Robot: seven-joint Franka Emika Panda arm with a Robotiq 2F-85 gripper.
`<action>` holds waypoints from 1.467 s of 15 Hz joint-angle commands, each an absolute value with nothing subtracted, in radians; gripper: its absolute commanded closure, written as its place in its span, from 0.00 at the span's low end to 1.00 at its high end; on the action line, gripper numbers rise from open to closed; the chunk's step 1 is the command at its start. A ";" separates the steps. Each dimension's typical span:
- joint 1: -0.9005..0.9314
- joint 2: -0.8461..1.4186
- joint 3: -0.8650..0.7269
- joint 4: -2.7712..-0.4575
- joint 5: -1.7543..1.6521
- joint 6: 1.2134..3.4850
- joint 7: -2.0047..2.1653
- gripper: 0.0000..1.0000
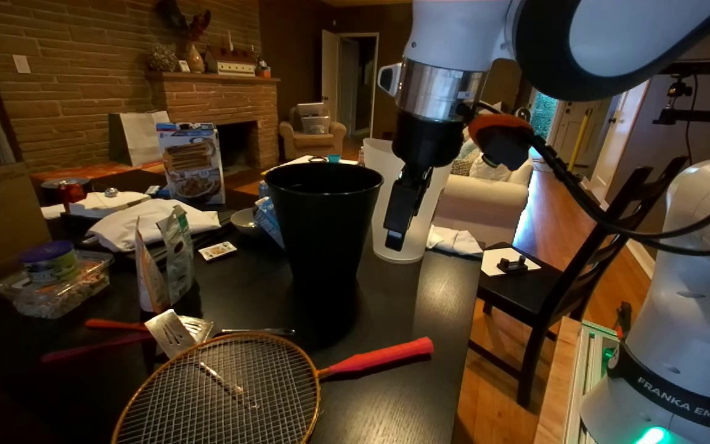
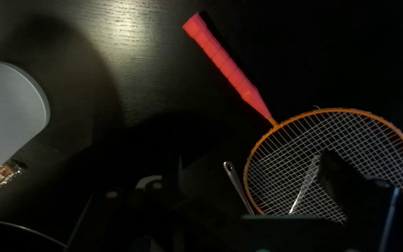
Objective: Put the racket in the black bin.
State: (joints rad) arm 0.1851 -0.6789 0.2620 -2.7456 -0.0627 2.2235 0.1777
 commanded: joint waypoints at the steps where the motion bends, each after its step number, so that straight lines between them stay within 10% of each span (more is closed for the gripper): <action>1: 0.187 -0.680 0.257 -2.744 -0.064 2.221 0.178 0.00; 22: 0.071 -0.150 0.643 -2.576 -0.319 2.695 0.591 0.00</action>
